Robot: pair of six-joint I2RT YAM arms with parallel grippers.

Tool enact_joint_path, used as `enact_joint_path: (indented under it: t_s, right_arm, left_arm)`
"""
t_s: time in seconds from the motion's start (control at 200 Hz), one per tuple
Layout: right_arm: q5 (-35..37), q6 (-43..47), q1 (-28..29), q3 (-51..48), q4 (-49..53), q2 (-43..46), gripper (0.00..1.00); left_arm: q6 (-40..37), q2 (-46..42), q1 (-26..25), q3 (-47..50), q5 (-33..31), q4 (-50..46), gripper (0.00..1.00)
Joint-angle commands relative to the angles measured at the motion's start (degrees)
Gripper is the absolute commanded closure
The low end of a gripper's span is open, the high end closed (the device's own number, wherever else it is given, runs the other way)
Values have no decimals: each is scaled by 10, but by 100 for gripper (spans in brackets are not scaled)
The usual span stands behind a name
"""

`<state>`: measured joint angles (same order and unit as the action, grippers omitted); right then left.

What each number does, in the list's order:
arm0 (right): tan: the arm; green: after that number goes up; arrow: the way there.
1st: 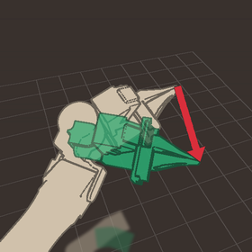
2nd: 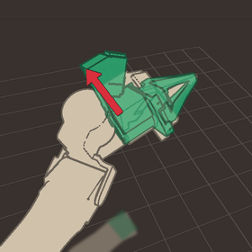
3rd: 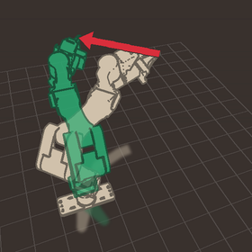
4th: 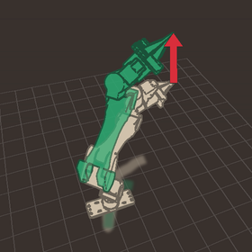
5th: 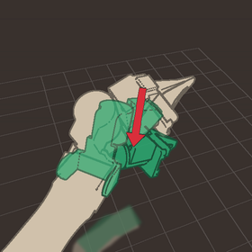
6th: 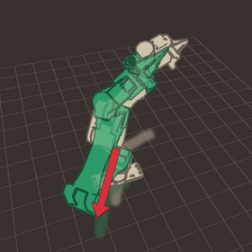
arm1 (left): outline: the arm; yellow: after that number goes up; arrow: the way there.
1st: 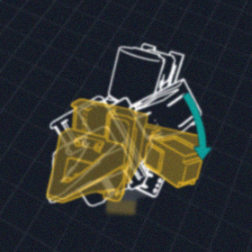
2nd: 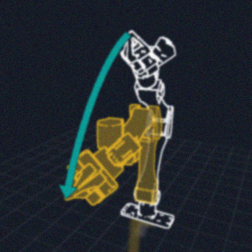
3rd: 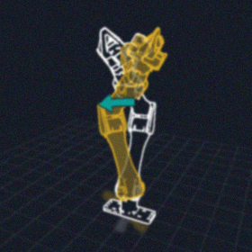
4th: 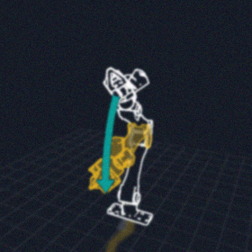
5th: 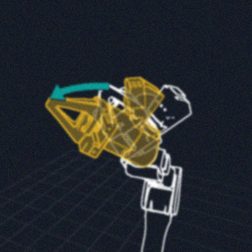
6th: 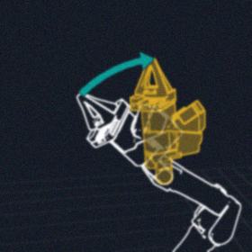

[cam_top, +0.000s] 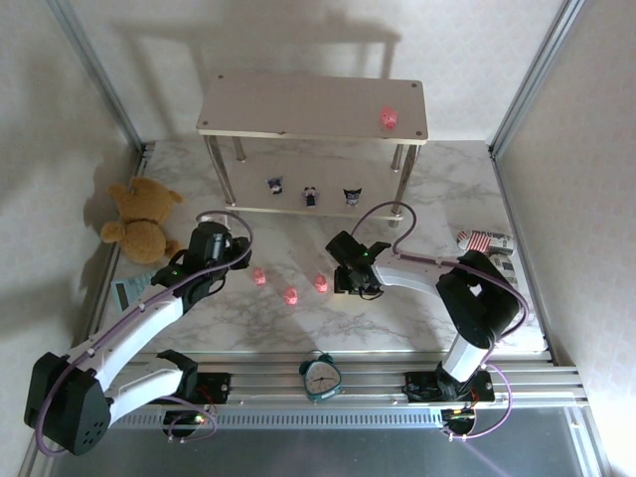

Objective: Place and organize the plastic toys onto the shelf

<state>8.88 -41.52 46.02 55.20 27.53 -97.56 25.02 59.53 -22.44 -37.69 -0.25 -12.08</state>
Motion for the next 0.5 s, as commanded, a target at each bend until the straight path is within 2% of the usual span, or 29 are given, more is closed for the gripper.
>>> enact_joint_path:
  t_s: [0.0, 0.25, 0.39, 0.496]
  right_arm:
    - [-4, 12, -9, 23, -10, -12, 42]
    - [0, 33, -22, 51, 1, -35, 43]
    - [-7, 37, -27, 57, 3, -43, 55]
    - [-9, 37, -27, 55, 9, -38, 71]
  left_arm:
    - [-15, 8, 2, -20, -13, 6, 70]
    - [-26, 33, 11, -33, -3, 12, 70]
    - [-30, 42, 17, -36, 2, 13, 71]
    - [-31, 42, 22, -36, 4, 13, 71]
